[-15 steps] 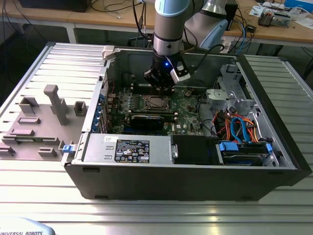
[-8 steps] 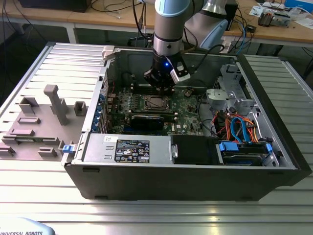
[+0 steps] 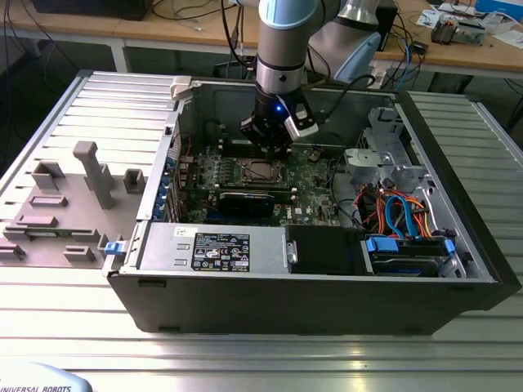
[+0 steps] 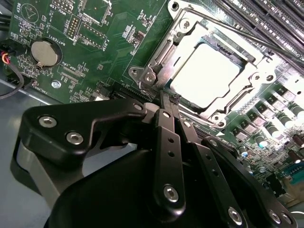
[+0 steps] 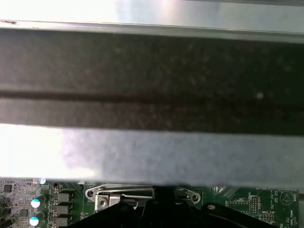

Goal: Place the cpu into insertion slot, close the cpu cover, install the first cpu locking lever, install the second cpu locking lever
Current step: 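Install the second cpu locking lever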

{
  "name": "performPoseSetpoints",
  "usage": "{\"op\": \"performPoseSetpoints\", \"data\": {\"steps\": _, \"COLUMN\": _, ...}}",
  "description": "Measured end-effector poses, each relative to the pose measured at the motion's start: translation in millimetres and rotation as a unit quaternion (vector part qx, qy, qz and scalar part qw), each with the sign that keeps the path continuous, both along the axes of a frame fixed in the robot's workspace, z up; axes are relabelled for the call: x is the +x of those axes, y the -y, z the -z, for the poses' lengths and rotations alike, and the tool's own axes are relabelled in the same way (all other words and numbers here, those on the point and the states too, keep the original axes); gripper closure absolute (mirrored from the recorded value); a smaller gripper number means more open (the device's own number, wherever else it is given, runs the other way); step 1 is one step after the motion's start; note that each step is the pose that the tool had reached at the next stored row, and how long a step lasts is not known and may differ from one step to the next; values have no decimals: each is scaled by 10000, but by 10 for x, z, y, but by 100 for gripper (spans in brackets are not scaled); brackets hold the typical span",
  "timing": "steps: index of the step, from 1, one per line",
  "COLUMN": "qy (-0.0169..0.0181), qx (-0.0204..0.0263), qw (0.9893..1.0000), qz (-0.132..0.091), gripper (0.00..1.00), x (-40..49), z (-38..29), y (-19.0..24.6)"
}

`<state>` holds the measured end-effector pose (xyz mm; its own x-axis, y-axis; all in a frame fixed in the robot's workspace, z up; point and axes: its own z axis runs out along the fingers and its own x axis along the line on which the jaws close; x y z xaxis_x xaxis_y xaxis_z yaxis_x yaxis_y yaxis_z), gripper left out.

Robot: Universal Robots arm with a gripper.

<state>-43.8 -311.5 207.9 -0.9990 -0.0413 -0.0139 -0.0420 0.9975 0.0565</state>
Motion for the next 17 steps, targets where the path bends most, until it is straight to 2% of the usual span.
{"op": "performPoseSetpoints", "data": {"steps": 3, "qy": 0, "qx": 0, "qw": 10000, "qz": -1, "gripper": 89, "x": 0, "z": -27, "y": 1}}
{"op": "performPoseSetpoints", "data": {"steps": 8, "qy": 0, "qx": -2, "qw": 10000, "qz": -1, "gripper": 89, "x": 0, "z": -140, "y": 1}}
{"op": "performPoseSetpoints", "data": {"steps": 17, "qy": 0, "qx": -3, "qw": 10000, "qz": -1, "gripper": 89, "x": 0, "z": -151, "y": 27}}
